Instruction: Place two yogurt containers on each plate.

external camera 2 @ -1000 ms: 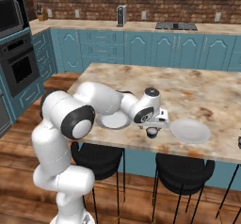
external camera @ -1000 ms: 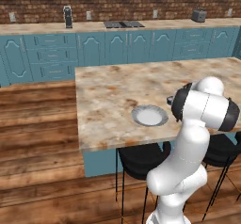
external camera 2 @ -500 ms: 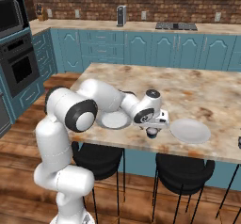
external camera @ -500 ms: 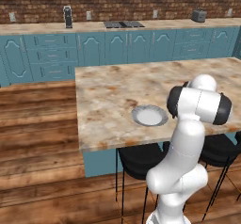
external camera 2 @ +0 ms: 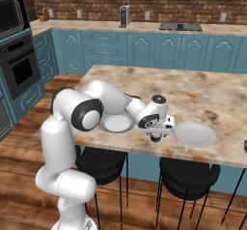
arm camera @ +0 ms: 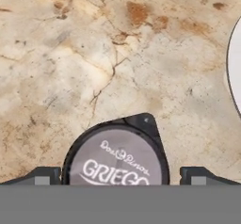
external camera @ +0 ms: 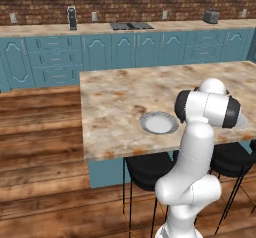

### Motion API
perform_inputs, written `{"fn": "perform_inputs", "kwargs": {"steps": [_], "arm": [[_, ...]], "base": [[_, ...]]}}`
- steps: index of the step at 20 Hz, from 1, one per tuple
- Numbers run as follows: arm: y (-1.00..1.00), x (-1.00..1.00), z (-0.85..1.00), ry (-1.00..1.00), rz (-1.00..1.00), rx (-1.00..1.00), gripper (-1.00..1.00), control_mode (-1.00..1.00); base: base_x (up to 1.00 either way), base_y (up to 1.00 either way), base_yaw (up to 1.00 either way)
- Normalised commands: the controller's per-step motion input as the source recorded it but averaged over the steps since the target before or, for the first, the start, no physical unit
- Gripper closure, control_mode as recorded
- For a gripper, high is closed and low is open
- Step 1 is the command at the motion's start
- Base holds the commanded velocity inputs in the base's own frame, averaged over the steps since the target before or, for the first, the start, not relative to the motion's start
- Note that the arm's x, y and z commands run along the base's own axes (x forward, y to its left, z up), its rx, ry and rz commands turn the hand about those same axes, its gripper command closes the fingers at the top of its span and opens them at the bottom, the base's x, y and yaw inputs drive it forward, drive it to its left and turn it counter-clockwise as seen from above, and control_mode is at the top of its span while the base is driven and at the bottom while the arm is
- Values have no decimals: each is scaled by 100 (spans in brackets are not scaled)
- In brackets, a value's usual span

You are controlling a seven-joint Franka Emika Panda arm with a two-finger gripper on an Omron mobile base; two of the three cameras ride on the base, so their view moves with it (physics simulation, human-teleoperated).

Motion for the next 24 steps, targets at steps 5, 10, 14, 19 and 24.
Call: {"fn": "perform_inputs", "kwargs": {"steps": [5, 10, 14, 19, 24], "arm": [[-12, 6, -20, 0, 0, 0, -100, -100], [-2, 3, -34, 0, 0, 0, -100, -100], [-5, 0, -41, 0, 0, 0, -100, -100], [-2, 0, -12, 0, 0, 0, 100, -100], [-9, -4, 7, 0, 0, 0, 100, -100]], "base": [[0, 0, 0], [0, 0, 0], [0, 0, 0], [0, 0, 0], [0, 0, 0]]}}
